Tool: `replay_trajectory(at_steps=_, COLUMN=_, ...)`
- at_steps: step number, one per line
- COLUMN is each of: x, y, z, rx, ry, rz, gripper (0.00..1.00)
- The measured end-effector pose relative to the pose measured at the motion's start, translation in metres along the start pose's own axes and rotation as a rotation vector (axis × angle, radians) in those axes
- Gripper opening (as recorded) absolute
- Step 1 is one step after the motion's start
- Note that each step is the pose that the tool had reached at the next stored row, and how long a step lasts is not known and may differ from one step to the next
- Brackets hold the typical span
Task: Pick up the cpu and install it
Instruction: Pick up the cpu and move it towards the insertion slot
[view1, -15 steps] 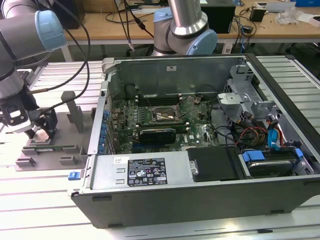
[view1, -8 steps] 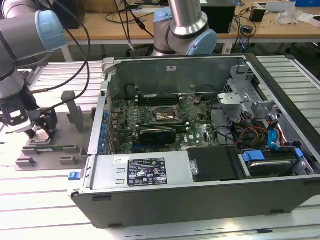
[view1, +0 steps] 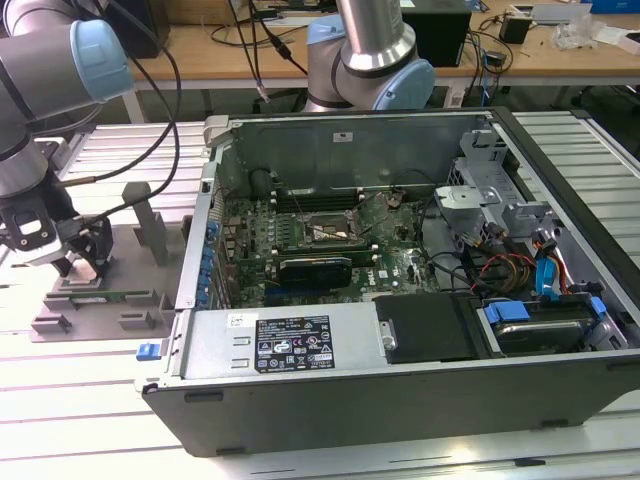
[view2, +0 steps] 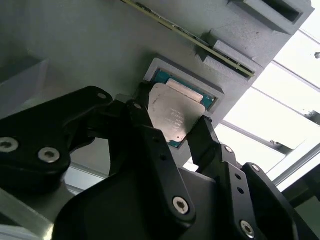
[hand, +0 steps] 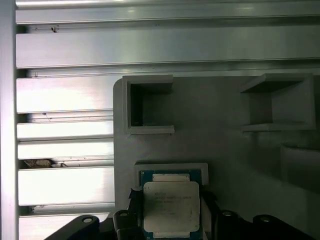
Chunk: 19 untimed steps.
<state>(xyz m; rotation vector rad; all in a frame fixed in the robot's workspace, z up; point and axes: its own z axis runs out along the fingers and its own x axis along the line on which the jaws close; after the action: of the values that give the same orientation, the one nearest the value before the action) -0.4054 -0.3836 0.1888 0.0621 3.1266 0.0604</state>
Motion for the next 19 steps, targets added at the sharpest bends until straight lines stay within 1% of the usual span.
replay_trajectory(at_steps=5, x=0.0000, y=0.0000, z=-0.0002, rx=-0.0001, ry=-0.0001, rz=0.000, gripper=0.55)
replay_trajectory(at_steps=6, x=0.0000, y=0.0000, z=-0.0009, rx=0.0001, ry=0.0002, rz=0.000, gripper=0.55)
replay_trajectory(at_steps=8, x=-0.0001, y=0.0002, z=-0.0049, rx=-0.0001, ry=0.0000, rz=0.000, gripper=0.55)
replay_trajectory(at_steps=10, x=-0.0001, y=0.0004, z=-0.0112, rx=-0.0003, ry=0.0001, rz=0.000, gripper=0.55)
replay_trajectory(at_steps=11, x=-0.0002, y=0.0007, z=-0.0167, rx=-0.0005, ry=0.0000, rz=0.000, gripper=0.55)
replay_trajectory(at_steps=13, x=-0.0003, y=0.0009, z=-0.0223, rx=-0.0006, ry=0.0000, rz=0.000, gripper=0.55)
replay_trajectory(at_steps=14, x=-0.0004, y=0.0011, z=-0.0280, rx=-0.0006, ry=0.0000, rz=0.000, gripper=0.55)
replay_trajectory(at_steps=18, x=-0.0005, y=0.0016, z=-0.0401, rx=-0.0006, ry=0.0000, rz=0.000, gripper=0.55)
replay_trajectory(at_steps=19, x=-0.0006, y=0.0017, z=-0.0445, rx=-0.0006, ry=0.0000, rz=0.000, gripper=0.55)
